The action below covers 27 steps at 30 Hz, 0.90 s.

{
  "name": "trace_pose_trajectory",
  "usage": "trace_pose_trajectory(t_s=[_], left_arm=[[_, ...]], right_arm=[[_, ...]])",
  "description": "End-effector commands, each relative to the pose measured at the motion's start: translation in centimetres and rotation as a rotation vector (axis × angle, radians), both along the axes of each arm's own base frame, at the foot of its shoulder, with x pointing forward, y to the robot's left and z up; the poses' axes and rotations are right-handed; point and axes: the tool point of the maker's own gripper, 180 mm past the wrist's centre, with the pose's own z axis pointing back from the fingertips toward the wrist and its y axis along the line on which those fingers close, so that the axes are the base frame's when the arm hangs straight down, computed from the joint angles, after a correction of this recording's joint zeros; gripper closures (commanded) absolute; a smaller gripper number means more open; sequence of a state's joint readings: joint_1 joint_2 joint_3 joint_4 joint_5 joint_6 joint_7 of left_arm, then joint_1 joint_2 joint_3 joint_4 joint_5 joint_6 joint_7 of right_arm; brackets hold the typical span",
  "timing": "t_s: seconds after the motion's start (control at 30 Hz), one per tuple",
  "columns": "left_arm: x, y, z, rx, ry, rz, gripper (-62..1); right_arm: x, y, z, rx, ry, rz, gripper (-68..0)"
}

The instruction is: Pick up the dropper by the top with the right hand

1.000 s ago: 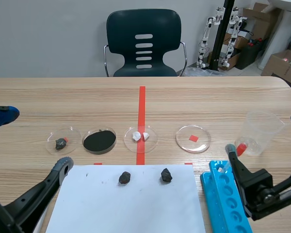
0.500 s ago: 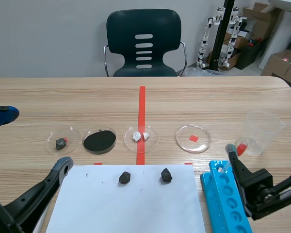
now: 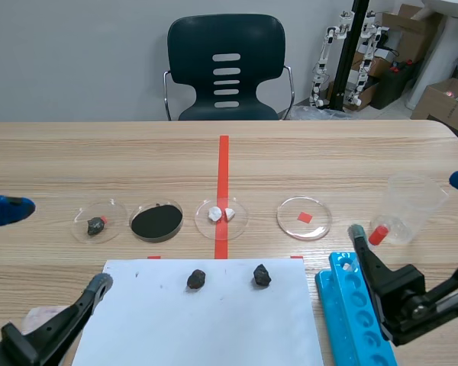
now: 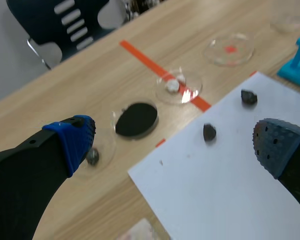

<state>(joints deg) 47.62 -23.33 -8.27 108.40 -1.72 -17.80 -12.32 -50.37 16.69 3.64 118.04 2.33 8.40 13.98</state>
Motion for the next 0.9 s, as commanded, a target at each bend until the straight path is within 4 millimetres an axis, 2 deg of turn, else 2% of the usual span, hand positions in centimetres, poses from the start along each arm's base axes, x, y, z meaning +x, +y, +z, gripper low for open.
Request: trace_pose_trajectory(t_s=[0.0,0.17,0.37,0.53,0.87], left_arm=[[0.2,0.0,0.2,0.001,0.003,0.008,-62.3],[-0.2,0.8,-1.8,0.065,0.097,0.037,-62.3],[-0.6,1.5,-3.3,0.121,0.173,0.058,-62.3],[-0.6,1.6,-3.4,0.126,0.180,0.061,-62.3],[-0.5,1.5,-3.2,0.119,0.170,0.058,-62.3]], right_arm=[[0.2,0.4,1.3,0.014,-0.049,0.019,-67.9],[-0.9,1.2,1.5,0.030,-0.107,0.073,-67.9],[-2.2,1.0,-1.0,0.053,-0.089,0.091,-67.9],[-3.2,0.5,-2.5,0.082,-0.093,0.097,-67.9],[-2.8,-0.9,-4.8,0.077,-0.082,0.068,-67.9]])
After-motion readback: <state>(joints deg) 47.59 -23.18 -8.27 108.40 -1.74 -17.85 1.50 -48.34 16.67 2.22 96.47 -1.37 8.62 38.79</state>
